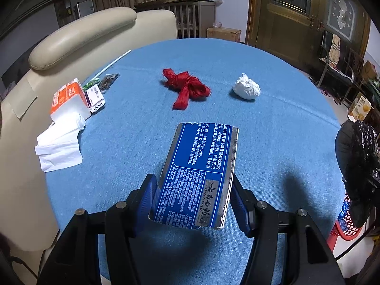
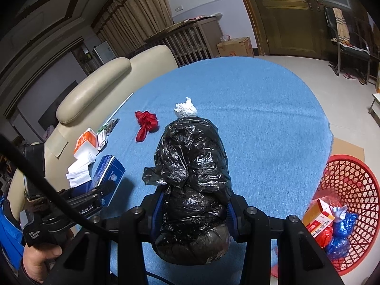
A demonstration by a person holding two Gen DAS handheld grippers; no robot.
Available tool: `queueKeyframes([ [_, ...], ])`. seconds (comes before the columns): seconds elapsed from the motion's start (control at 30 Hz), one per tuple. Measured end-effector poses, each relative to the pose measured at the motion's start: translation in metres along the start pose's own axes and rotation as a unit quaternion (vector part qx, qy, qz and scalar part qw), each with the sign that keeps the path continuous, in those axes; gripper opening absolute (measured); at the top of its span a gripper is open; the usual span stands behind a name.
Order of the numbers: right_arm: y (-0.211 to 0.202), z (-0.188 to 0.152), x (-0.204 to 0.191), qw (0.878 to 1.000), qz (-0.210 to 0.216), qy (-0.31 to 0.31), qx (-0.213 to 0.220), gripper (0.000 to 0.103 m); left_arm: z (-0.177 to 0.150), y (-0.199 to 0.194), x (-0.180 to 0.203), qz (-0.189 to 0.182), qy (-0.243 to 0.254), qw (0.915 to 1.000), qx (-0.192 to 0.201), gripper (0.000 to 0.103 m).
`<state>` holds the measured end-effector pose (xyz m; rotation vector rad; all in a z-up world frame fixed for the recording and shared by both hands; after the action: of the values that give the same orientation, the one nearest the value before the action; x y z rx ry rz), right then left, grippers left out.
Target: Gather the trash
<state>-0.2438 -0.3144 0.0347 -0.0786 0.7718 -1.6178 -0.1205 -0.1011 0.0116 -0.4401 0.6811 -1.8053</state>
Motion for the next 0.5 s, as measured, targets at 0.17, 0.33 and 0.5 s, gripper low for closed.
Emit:
queueKeyframes([
  [0.17, -0.002, -0.003, 0.006, 1.0, 0.0, 0.008, 0.0, 0.047, -0.002, 0.001, 0.005, 0.001, 0.007, 1.0, -0.004, 0.062],
  [0.33, 0.006, -0.007, 0.009, 1.0, 0.0, 0.012, -0.01, 0.047, -0.004, 0.006, 0.006, 0.001, 0.005, 1.0, -0.008, 0.062],
  [0.5, 0.016, -0.013, 0.004, 1.0, 0.002, 0.008, -0.018, 0.047, -0.006, 0.011, 0.007, 0.0, 0.009, 0.9999, -0.013, 0.062],
])
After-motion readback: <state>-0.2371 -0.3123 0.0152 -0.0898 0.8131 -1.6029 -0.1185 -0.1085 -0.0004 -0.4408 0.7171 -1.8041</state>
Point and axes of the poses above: each gripper's, at about its wrist camera, not at the fingertips, and y roughly the way its jaws point, x to its right, z to its top, the point moved 9 cm from there along y, roughly the way its jaws point, and after that the axes turned 14 degrees about x, right-handed, at the moved point
